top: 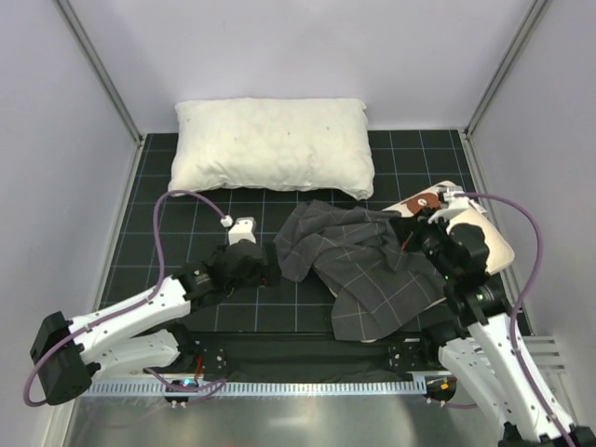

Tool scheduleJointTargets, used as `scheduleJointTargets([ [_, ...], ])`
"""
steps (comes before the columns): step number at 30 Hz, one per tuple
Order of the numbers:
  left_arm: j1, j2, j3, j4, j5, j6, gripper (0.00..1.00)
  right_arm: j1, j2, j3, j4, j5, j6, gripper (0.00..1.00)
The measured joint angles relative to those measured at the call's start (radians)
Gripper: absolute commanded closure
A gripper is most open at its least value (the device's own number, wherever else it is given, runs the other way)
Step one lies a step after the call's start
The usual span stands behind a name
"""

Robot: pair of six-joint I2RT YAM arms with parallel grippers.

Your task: Put the pillow into the pillowcase

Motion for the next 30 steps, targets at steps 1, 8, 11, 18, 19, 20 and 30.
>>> scheduleJointTargets([
  [1,0.002,0.023,0.000,0.018,0.008,0.001,0.00,0.000,-0.040,0.008,-0.025,-0.019,-0.002,0.96],
  [8,0.089,0.163,0.001,0.157,0.116,0.003,0.00,0.000,-0.293,0.116,-0.193,-0.083,0.000,0.92],
  [11,0.097,0.164,0.003,0.203,0.146,0.002,0.00,0.000,-0.355,0.129,-0.222,-0.091,0.039,0.79],
  [18,0.097,0.166,0.038,0.241,0.218,0.040,0.00,0.000,-0.478,-0.036,-0.276,-0.263,0.133,0.31],
  [19,0.097,0.171,0.045,0.243,0.224,0.047,0.00,0.000,-0.467,-0.042,-0.305,-0.275,0.138,0.17],
  [20,0.097,0.180,0.053,0.248,0.229,0.052,0.00,0.000,-0.451,-0.042,-0.333,-0.281,0.138,0.14],
  [30,0.024,0.307,0.114,0.310,0.258,0.073,0.00,0.000,-0.091,0.119,-0.412,-0.173,0.087,0.08],
])
